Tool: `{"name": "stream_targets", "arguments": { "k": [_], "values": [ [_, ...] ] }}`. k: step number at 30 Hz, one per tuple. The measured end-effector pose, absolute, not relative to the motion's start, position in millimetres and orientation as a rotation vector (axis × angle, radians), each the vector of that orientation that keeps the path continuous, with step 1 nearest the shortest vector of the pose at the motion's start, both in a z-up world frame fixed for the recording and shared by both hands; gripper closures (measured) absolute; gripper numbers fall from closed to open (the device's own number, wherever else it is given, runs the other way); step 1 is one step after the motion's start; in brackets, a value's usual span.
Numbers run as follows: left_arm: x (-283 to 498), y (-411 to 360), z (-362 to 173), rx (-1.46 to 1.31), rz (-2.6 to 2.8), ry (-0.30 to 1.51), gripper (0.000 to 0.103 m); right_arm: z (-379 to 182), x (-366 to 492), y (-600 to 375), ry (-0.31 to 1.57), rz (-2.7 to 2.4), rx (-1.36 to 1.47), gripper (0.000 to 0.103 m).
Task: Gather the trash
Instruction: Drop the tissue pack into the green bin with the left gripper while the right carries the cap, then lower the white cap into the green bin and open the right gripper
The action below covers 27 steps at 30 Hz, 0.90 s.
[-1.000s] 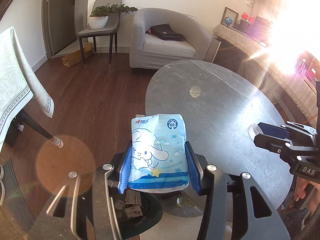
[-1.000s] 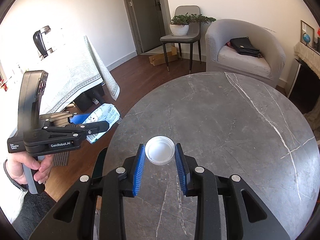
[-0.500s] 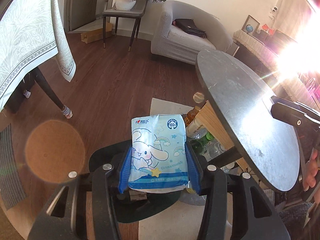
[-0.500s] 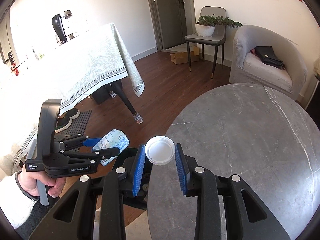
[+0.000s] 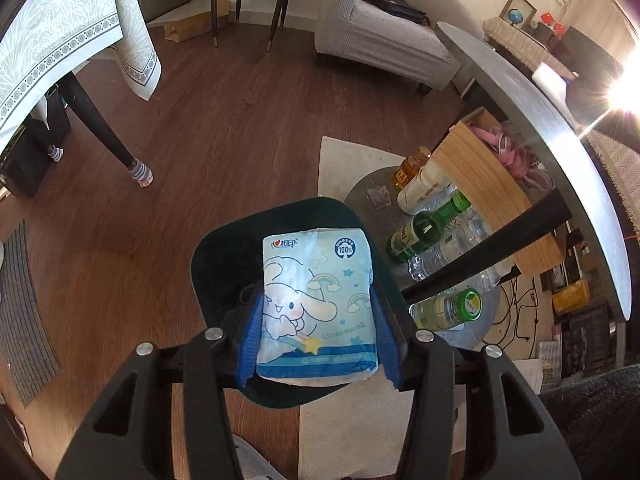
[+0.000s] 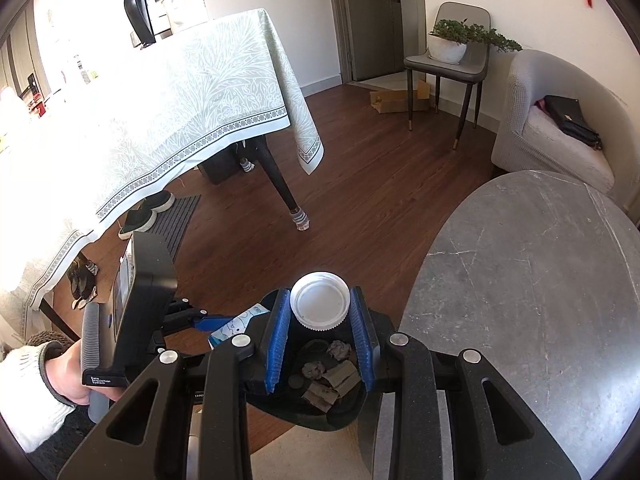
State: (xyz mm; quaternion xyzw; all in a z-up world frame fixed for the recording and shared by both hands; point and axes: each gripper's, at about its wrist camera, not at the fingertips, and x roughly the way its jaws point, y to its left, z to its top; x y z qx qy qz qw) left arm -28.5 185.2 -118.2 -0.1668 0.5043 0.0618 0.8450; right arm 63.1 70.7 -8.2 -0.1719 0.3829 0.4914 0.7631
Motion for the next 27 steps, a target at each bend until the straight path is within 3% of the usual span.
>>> {"name": "stream_targets", "arguments": {
  "k": [11, 14, 18, 27],
  "values": [
    [-39, 213, -150, -0.419, 0.159, 1.154, 0.050, -29, 50, 108, 0.876, 1.090, -0.449, 0.072],
    [-42, 215, -153, -0.422, 0.149, 1.158, 0.043, -36, 48, 118, 0.889, 1.091, -0.476, 0.072],
    [-45, 216, -154, -0.411, 0.148, 1.157, 0.042, -49, 46, 132, 0.909, 1.092, -0.509, 0.072],
    [-68, 242, -130, -0.447, 0.216, 1.043, 0.054, -93, 39, 154, 0.973, 1.068, -0.579, 0.073]
  ]
}}
